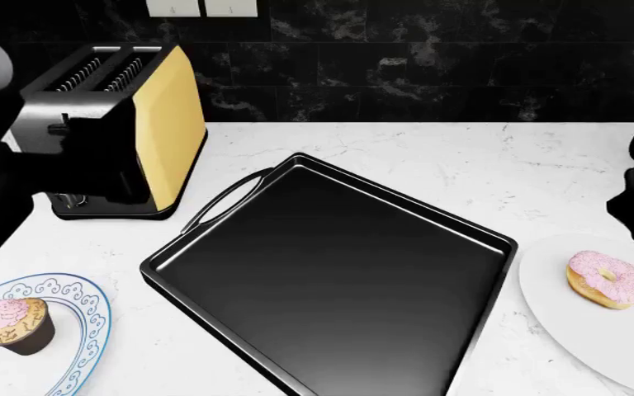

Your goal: Move the dessert items from the plate to the tray.

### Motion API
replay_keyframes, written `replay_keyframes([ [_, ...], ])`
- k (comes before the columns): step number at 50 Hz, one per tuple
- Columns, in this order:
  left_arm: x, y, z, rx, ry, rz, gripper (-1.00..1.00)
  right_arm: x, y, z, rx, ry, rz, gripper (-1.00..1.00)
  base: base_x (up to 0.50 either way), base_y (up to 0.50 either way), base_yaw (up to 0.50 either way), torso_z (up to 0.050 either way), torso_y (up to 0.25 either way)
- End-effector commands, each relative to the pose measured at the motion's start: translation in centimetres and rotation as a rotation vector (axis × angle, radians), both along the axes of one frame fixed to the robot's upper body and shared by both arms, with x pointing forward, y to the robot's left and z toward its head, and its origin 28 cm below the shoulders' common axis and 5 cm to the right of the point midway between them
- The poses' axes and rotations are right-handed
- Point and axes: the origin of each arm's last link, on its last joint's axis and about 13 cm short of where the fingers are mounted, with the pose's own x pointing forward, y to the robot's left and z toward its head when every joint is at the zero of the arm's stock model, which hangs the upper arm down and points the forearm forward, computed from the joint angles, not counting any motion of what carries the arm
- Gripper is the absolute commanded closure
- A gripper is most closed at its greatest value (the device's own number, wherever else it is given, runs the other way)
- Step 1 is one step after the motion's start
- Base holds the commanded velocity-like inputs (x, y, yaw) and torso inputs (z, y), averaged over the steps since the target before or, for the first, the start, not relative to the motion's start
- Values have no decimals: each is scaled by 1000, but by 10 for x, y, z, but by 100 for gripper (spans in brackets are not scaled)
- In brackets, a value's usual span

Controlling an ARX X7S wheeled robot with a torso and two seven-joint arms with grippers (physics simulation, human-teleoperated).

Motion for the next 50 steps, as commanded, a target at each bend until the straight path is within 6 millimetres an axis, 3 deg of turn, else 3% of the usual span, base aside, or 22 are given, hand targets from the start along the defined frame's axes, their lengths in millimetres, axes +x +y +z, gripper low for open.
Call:
replay_keyframes([
  [1, 0, 1, -3, -6, 6, 4, -100, 16, 2, -12, -7, 5, -6, -100, 0, 0, 0, 0, 0],
  [12, 1, 1, -3, -8, 8, 4, -100, 24, 2, -21, -18, 26, 3, -100, 0, 0, 0, 0, 0],
  [26, 1, 2, -2, -7, 4, 6, -100, 16, -8, -29, -8, 36, -46, -100, 0, 0, 0, 0, 0],
  [50, 0, 3, -4, -16, 0, 16, -100, 22, -11, -55, 10, 62, -61, -100, 0, 0, 0, 0, 0],
])
